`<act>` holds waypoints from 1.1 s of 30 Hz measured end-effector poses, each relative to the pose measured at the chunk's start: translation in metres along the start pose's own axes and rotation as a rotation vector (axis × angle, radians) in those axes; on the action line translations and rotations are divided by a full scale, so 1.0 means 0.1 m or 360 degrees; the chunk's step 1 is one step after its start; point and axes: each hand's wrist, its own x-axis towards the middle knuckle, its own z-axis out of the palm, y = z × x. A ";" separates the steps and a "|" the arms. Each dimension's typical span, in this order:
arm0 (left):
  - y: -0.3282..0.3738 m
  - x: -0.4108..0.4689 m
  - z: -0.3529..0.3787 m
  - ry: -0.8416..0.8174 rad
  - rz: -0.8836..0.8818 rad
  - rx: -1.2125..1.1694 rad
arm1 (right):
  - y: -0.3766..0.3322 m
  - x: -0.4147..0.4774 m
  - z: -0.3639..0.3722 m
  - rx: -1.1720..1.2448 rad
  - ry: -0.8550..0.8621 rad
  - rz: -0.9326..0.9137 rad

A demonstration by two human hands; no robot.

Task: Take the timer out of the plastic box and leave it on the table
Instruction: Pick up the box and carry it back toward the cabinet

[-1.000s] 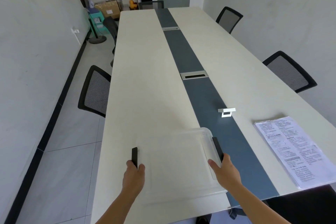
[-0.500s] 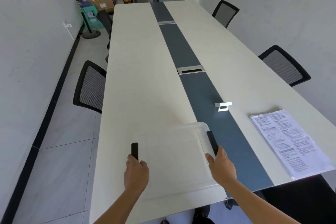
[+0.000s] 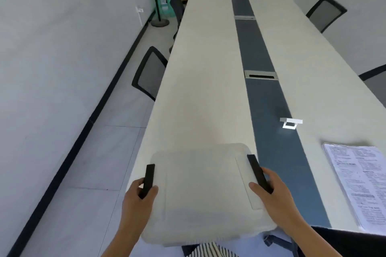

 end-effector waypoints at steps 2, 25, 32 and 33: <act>-0.18 -0.30 -0.12 0.0121 -0.0079 -0.0076 | -0.01 -0.13 0.05 0.0026 -0.0117 -0.0039; -2.21 -1.59 -2.61 0.1021 -0.0520 -0.0381 | -0.83 -1.62 2.77 -0.0239 -0.0981 -0.0422; -2.32 -0.98 -3.69 0.0930 -0.0439 -0.0256 | -1.30 -1.85 3.66 -0.0154 -0.0902 -0.0334; -2.31 -0.82 -3.78 0.0895 -0.0432 -0.0252 | -1.39 -1.81 3.73 -0.0151 -0.0879 -0.0323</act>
